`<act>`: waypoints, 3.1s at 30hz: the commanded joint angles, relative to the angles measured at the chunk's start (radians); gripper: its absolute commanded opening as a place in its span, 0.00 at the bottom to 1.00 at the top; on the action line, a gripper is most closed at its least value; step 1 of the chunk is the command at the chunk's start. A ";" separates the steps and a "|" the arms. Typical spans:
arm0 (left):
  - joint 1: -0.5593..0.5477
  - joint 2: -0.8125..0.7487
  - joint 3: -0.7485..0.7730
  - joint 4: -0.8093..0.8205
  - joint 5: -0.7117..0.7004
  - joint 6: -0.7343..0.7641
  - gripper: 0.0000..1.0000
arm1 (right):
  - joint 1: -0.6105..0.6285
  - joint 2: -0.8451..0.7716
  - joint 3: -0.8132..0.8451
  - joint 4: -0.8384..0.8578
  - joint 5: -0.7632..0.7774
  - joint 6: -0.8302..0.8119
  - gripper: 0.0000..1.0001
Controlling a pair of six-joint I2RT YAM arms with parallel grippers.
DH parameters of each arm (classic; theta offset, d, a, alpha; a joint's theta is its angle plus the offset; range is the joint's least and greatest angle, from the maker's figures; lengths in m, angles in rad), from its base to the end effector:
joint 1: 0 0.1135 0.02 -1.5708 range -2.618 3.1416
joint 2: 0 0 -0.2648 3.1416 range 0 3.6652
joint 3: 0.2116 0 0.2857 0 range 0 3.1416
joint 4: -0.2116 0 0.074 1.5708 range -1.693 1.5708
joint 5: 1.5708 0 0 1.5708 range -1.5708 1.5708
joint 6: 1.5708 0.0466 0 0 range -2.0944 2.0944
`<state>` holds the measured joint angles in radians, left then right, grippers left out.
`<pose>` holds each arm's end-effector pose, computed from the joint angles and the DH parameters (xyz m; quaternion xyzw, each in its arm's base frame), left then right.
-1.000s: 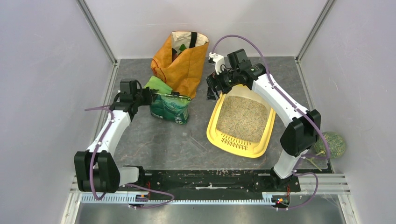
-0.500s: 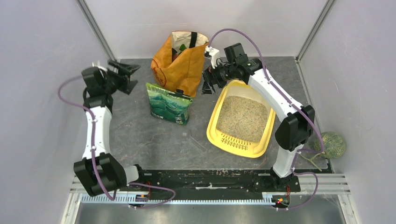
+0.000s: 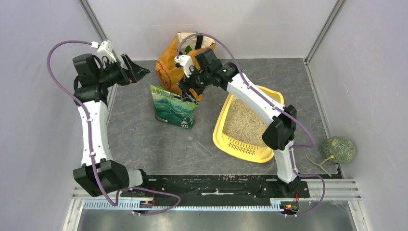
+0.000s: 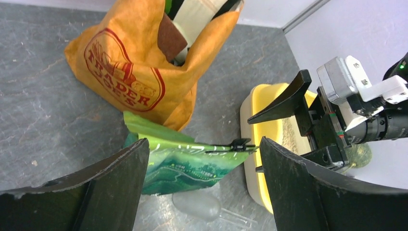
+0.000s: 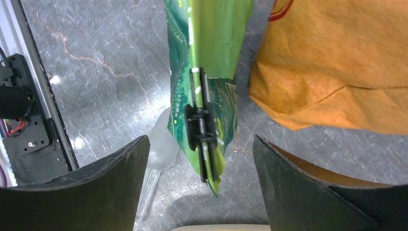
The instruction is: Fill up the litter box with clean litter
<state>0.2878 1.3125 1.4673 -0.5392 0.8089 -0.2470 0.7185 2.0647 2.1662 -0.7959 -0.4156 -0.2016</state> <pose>0.3140 0.0578 0.4321 0.0108 0.7933 -0.3157 0.5205 0.3693 0.3479 0.3600 -0.4718 0.7551 0.2867 0.3536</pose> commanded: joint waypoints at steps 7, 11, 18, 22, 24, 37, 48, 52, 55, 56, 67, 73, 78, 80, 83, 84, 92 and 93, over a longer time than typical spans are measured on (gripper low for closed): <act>0.002 -0.056 -0.021 -0.039 -0.005 0.085 0.92 | 0.039 0.060 0.080 -0.037 0.106 -0.070 0.72; 0.002 -0.045 0.002 -0.053 -0.007 0.077 0.92 | 0.042 0.077 0.099 -0.033 0.126 -0.068 0.59; 0.005 -0.043 -0.005 -0.053 -0.009 0.086 0.92 | 0.048 0.074 0.116 -0.027 0.097 -0.066 0.59; 0.005 -0.042 -0.008 -0.053 -0.007 0.084 0.93 | 0.053 0.076 0.128 -0.024 0.087 -0.064 0.58; 0.005 -0.044 -0.008 -0.053 -0.010 0.087 0.93 | 0.055 0.079 0.130 -0.026 0.088 -0.066 0.57; 0.016 -0.037 0.018 -0.053 -0.011 0.072 0.93 | 0.056 0.072 0.157 -0.022 0.078 -0.080 0.29; 0.049 0.000 0.070 -0.044 -0.008 -0.020 0.94 | 0.058 0.012 0.210 0.036 0.051 -0.075 0.00; 0.075 0.049 0.128 -0.032 0.014 -0.090 0.94 | 0.060 -0.019 0.235 0.057 0.043 -0.080 0.00; 0.076 0.065 0.157 -0.024 0.007 -0.100 0.94 | 0.064 -0.036 0.225 0.058 0.043 -0.099 0.00; 0.076 0.068 0.165 -0.025 -0.001 -0.098 0.94 | 0.066 -0.041 0.211 0.063 0.043 -0.109 0.00; 0.077 0.068 0.148 -0.091 0.005 -0.023 0.94 | 0.064 -0.057 0.033 0.113 0.025 -0.158 0.00; 0.077 0.070 0.142 -0.103 0.028 -0.003 0.94 | 0.063 -0.024 0.071 0.071 0.036 -0.140 0.13; 0.077 0.074 0.146 -0.101 0.029 -0.001 0.94 | 0.063 -0.012 0.069 0.046 0.059 -0.134 0.59; 0.077 0.075 0.146 -0.102 0.030 -0.001 0.95 | 0.065 -0.005 0.079 0.041 0.063 -0.134 0.61; 0.077 0.076 0.150 -0.101 0.031 -0.001 0.95 | 0.064 0.018 0.109 0.029 0.092 -0.131 0.70; 0.077 0.077 0.149 -0.099 0.031 -0.001 0.95 | 0.064 0.023 0.116 0.027 0.108 -0.130 0.75; 0.077 0.076 0.140 -0.097 0.039 0.000 0.95 | 0.045 0.015 0.131 -0.011 0.106 -0.126 0.82; 0.077 0.076 0.139 -0.097 0.041 0.000 0.95 | 0.040 0.018 0.136 -0.021 0.104 -0.126 0.80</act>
<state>0.3607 1.3926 1.6005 -0.6498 0.8154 -0.2825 0.7738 2.0811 2.2467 -0.7925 -0.3084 -0.3332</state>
